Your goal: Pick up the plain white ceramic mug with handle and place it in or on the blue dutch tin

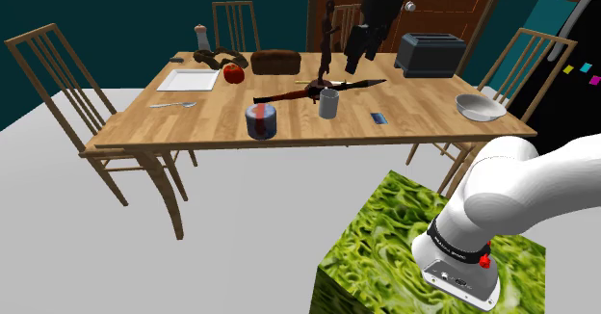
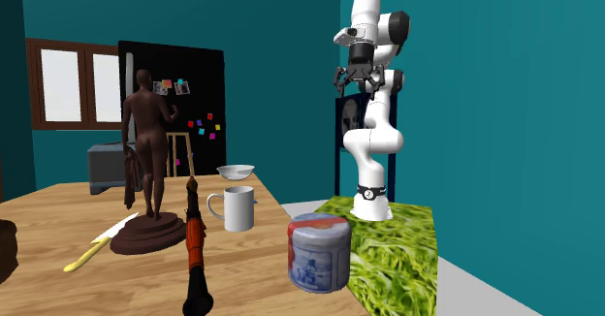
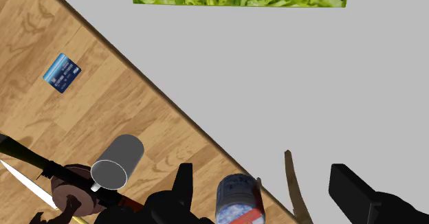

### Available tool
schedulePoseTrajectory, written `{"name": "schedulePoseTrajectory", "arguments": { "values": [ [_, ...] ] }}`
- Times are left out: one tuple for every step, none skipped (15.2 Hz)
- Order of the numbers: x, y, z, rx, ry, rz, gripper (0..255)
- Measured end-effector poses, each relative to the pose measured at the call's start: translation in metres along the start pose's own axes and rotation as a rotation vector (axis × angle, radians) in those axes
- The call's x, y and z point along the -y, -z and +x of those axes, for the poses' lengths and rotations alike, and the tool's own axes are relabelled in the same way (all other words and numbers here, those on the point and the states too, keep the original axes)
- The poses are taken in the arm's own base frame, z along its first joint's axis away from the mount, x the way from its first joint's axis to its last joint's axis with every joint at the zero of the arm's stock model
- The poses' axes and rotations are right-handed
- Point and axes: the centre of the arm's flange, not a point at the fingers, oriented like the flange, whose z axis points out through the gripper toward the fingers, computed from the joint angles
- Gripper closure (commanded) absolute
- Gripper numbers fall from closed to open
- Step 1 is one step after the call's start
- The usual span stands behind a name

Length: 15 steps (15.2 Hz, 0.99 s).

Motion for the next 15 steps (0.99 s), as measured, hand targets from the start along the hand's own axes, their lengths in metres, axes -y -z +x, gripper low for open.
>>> {"name": "schedulePoseTrajectory", "arguments": {
  "values": [
    [0.0,0.0,0.0,0.0,0.0,0.0,0],
    [-0.004,-0.004,0.003,0.002,0.002,0.001,0],
    [-0.008,-0.011,0.007,0.004,0.005,0.002,0],
    [-0.016,-0.02,0.014,0.007,0.009,0.003,0],
    [-0.025,-0.028,0.018,0.01,0.012,0.005,0],
    [-0.033,-0.038,0.023,0.014,0.017,0.006,0],
    [-0.037,-0.047,0.029,0.017,0.021,0.008,0],
    [-0.047,-0.056,0.037,0.02,0.025,0.009,0],
    [-0.056,-0.065,0.044,0.023,0.029,0.011,0],
    [-0.064,-0.073,0.048,0.026,0.034,0.012,0],
    [-0.069,-0.086,0.054,0.03,0.038,0.014,0],
    [-0.076,-0.095,0.059,0.032,0.043,0.016,0],
    [-0.083,-0.104,0.066,0.035,0.047,0.017,0],
    [-0.092,-0.11,0.074,0.038,0.052,0.019,0],
    [-0.097,-0.12,0.078,0.041,0.056,0.02,0]
  ]
}}
